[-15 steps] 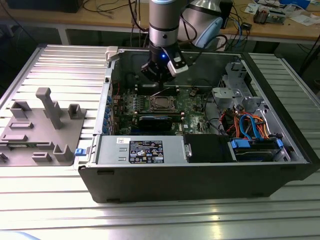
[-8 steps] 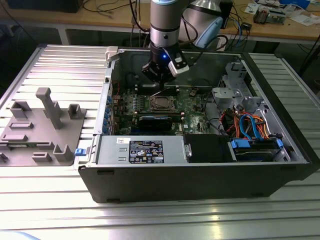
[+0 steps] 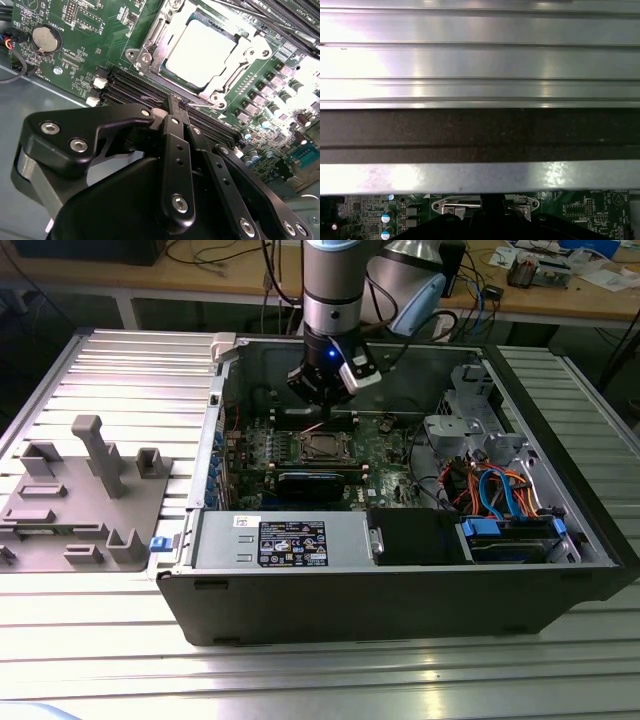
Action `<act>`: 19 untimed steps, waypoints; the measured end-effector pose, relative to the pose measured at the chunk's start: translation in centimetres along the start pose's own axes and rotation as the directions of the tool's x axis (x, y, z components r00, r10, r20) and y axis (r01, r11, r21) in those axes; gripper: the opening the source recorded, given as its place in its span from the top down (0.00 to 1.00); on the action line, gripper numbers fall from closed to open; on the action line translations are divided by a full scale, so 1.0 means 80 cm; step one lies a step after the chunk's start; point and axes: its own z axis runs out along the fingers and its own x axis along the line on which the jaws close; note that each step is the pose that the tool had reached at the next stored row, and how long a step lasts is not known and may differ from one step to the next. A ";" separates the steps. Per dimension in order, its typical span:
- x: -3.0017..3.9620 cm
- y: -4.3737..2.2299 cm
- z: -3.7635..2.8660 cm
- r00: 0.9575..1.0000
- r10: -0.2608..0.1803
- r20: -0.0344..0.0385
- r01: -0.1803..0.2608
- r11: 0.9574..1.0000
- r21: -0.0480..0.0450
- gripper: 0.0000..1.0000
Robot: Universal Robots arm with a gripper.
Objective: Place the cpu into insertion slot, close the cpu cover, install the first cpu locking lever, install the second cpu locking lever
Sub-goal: 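Install the first cpu locking lever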
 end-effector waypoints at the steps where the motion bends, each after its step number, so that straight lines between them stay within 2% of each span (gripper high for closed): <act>1: -0.0005 0.0002 0.0003 1.000 0.000 0.000 0.000 1.000 0.000 0.89; 16: -0.0095 0.0016 0.0090 1.000 0.000 0.000 0.000 1.000 0.000 0.89; 19: -0.0123 0.0015 0.0107 1.000 0.008 -0.002 -0.008 1.000 0.000 0.89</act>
